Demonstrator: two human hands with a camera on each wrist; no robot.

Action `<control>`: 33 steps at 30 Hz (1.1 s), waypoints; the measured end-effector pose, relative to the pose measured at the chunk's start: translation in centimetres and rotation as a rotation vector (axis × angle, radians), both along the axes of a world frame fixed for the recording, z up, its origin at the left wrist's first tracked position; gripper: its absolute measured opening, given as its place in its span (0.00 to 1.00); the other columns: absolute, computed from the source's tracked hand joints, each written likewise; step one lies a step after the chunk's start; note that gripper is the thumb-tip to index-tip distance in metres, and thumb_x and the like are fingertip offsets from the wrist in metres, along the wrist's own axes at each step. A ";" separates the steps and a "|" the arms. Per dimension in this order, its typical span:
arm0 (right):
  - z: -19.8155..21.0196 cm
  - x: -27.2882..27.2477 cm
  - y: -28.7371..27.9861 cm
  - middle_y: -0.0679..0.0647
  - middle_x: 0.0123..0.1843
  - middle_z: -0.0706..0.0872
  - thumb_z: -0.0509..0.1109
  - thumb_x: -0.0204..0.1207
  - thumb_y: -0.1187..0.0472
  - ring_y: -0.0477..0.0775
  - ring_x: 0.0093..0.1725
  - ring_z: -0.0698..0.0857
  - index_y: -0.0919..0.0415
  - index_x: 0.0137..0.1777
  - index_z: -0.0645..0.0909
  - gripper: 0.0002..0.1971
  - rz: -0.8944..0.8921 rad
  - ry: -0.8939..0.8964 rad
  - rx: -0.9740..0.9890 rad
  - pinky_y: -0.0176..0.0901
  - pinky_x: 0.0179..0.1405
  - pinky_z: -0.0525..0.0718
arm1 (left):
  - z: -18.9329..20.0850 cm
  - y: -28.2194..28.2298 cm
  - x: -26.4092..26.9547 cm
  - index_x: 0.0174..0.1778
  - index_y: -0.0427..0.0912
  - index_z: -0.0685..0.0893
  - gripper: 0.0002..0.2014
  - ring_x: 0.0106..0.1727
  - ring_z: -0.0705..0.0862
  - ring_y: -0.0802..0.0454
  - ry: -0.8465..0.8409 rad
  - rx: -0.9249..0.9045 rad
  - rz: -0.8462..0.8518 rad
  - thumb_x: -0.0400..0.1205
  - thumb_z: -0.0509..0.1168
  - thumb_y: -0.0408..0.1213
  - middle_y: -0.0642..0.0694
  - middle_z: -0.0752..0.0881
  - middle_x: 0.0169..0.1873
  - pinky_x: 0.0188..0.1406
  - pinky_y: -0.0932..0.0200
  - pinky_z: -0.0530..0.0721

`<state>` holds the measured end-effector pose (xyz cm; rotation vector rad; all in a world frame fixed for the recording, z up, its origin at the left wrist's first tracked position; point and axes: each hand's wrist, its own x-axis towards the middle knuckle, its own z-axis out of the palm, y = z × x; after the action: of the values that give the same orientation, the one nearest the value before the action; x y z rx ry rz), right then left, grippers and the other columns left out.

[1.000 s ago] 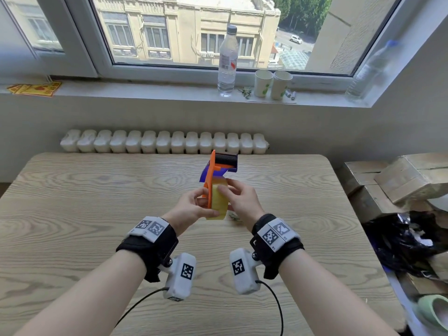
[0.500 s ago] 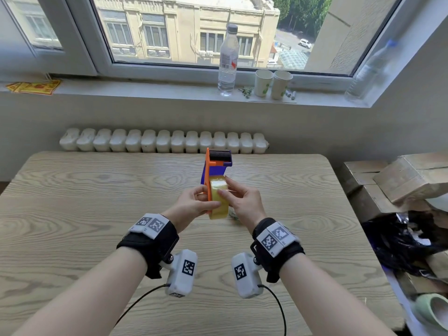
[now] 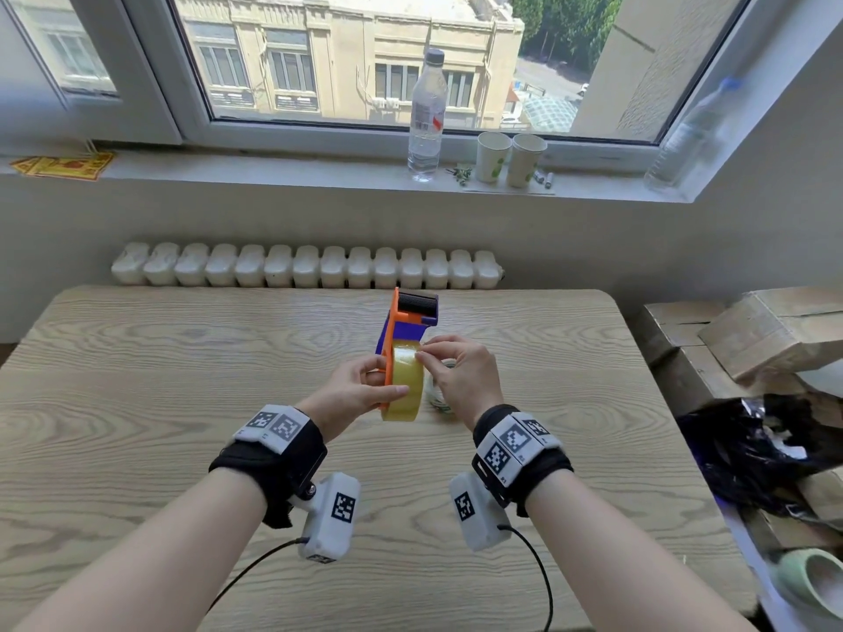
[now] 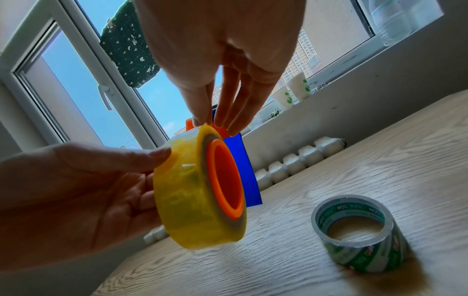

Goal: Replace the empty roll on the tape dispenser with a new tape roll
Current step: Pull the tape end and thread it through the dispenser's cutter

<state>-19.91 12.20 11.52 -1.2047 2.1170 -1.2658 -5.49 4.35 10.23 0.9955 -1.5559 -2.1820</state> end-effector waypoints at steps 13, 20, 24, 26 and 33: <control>-0.8 0.3 -0.3 0.58 0.50 0.84 0.67 0.77 0.64 0.57 0.52 0.82 0.66 0.46 0.83 0.06 0.106 0.081 0.190 0.50 0.58 0.80 | -0.9 0.5 0.7 0.62 0.32 0.80 0.16 0.45 0.88 0.59 -0.030 -0.056 -0.070 0.78 0.64 0.23 0.41 0.87 0.49 0.45 0.67 0.85; -1.1 0.8 0.0 0.52 0.42 0.82 0.65 0.79 0.63 0.53 0.44 0.81 0.64 0.49 0.81 0.06 0.119 0.019 0.217 0.50 0.50 0.81 | -1.4 1.0 0.8 0.65 0.32 0.76 0.16 0.48 0.82 0.56 -0.082 -0.083 -0.051 0.81 0.60 0.24 0.44 0.84 0.50 0.37 0.75 0.81; -0.8 0.9 0.1 0.49 0.39 0.83 0.68 0.74 0.62 0.49 0.40 0.81 0.59 0.44 0.81 0.01 0.080 -0.029 0.195 0.42 0.43 0.78 | -1.8 0.9 0.6 0.67 0.31 0.74 0.17 0.47 0.81 0.56 -0.079 -0.081 -0.019 0.81 0.60 0.23 0.46 0.83 0.47 0.37 0.75 0.81; -0.6 1.0 0.2 0.47 0.38 0.84 0.71 0.71 0.61 0.48 0.39 0.82 0.56 0.41 0.81 0.01 0.051 -0.036 0.193 0.40 0.41 0.78 | -1.8 0.8 0.6 0.67 0.29 0.73 0.18 0.48 0.81 0.56 -0.077 -0.094 -0.013 0.80 0.60 0.22 0.46 0.83 0.47 0.42 0.72 0.82; -0.3 0.9 0.2 0.44 0.32 0.87 0.77 0.65 0.64 0.51 0.41 0.89 0.45 0.41 0.70 0.19 -0.033 -0.051 0.114 0.56 0.47 0.87 | -1.6 0.5 0.6 0.67 0.32 0.75 0.17 0.49 0.81 0.56 -0.090 -0.182 -0.044 0.80 0.61 0.23 0.43 0.83 0.50 0.48 0.69 0.80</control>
<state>-18.97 12.38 11.24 -1.0831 2.1493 -1.1593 -4.86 4.85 8.60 1.0230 -1.7964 -2.0055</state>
